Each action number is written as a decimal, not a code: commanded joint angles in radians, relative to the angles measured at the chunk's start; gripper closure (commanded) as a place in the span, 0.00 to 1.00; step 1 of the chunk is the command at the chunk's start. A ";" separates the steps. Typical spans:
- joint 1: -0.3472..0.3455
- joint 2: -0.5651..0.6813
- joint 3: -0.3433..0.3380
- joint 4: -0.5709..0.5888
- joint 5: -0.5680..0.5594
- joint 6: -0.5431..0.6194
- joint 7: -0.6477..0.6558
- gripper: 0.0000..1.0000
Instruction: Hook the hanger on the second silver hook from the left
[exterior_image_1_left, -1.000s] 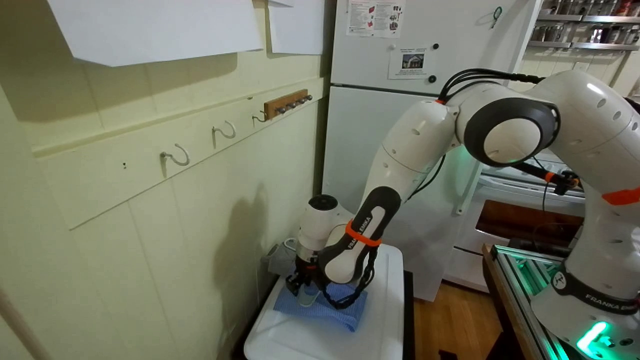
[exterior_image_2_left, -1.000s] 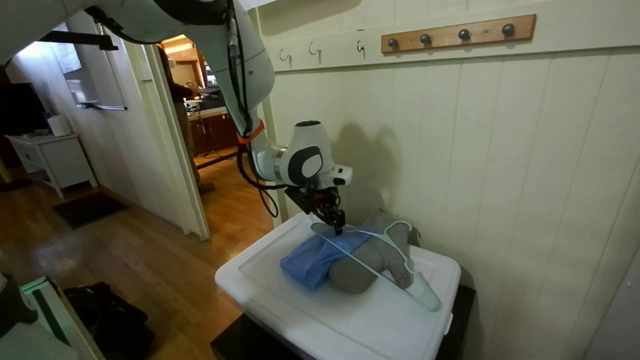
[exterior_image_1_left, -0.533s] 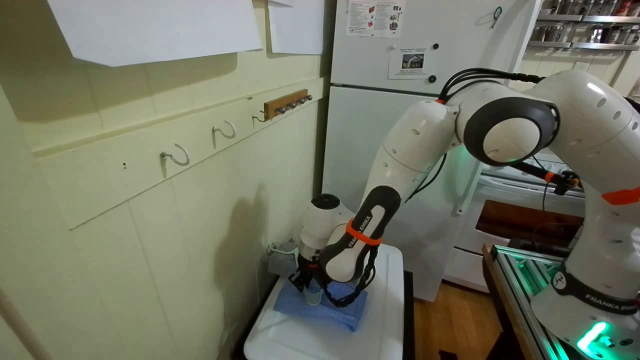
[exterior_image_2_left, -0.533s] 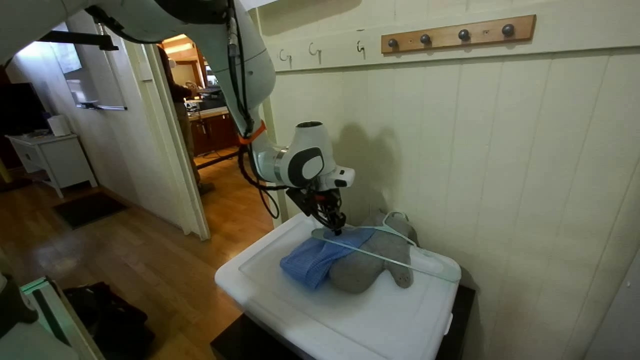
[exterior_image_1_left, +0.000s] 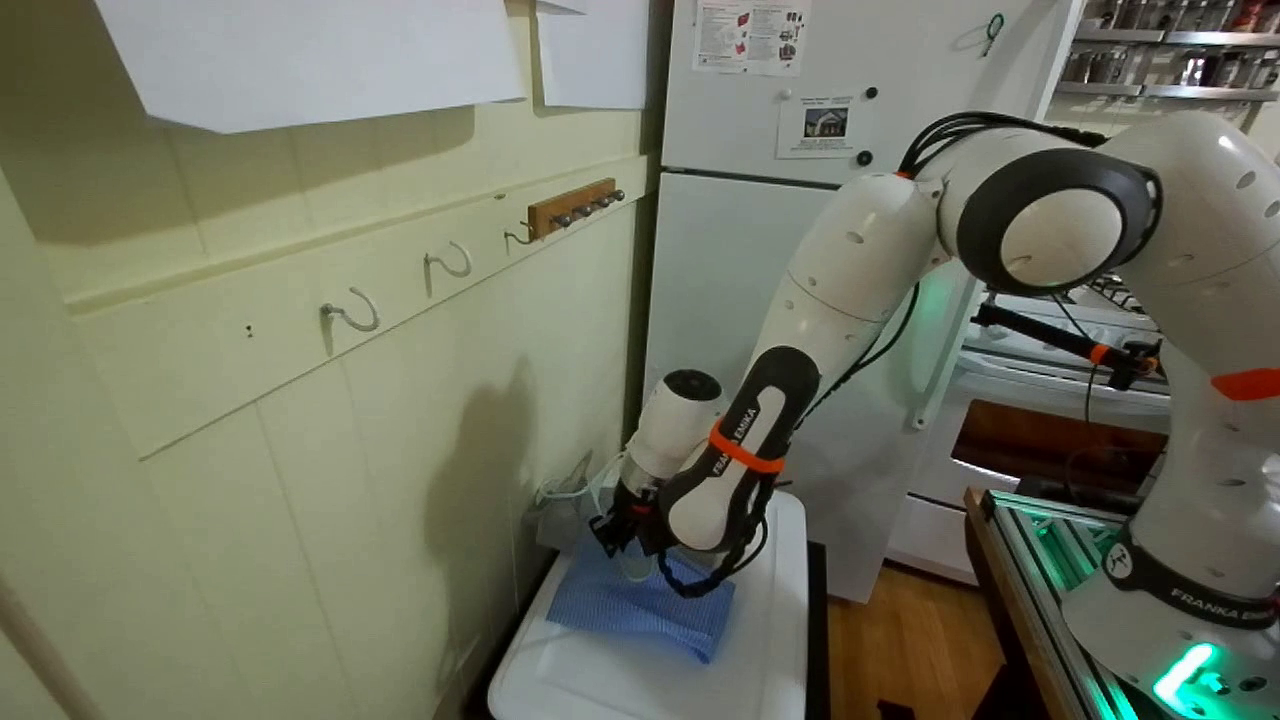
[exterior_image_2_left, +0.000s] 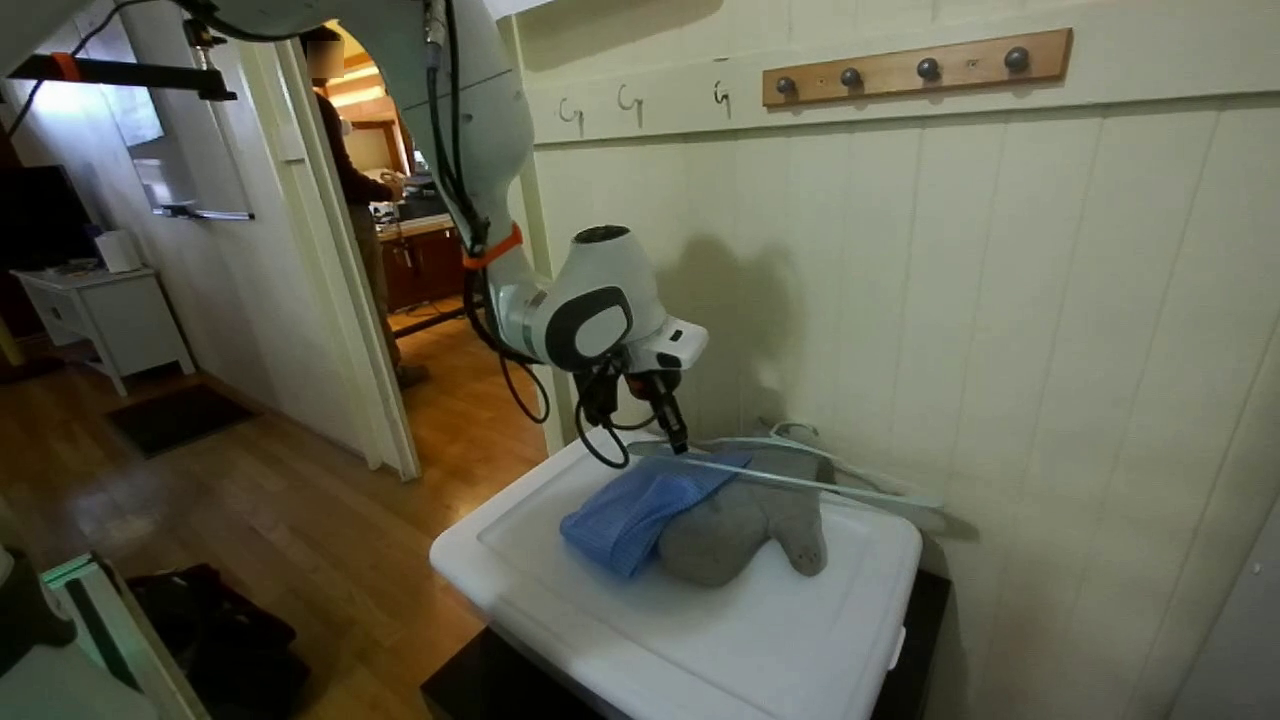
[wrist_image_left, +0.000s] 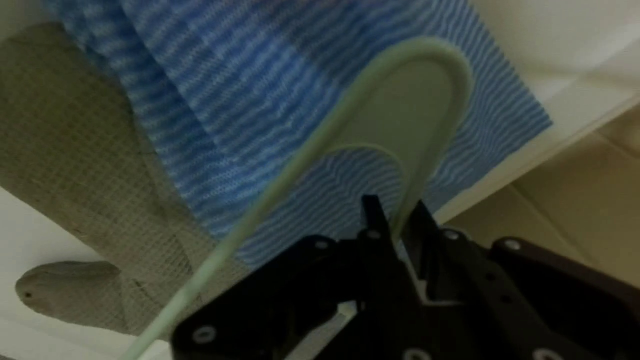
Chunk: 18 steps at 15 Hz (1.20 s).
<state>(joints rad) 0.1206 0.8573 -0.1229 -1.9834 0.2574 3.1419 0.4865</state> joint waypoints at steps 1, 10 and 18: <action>-0.006 -0.079 0.026 -0.111 0.103 0.102 0.016 0.98; -0.046 -0.180 0.081 -0.231 0.246 0.098 0.046 0.97; -0.211 -0.278 0.275 -0.438 0.221 0.488 0.088 0.97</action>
<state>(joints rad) -0.0303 0.6250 0.0856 -2.3300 0.5034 3.5134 0.5343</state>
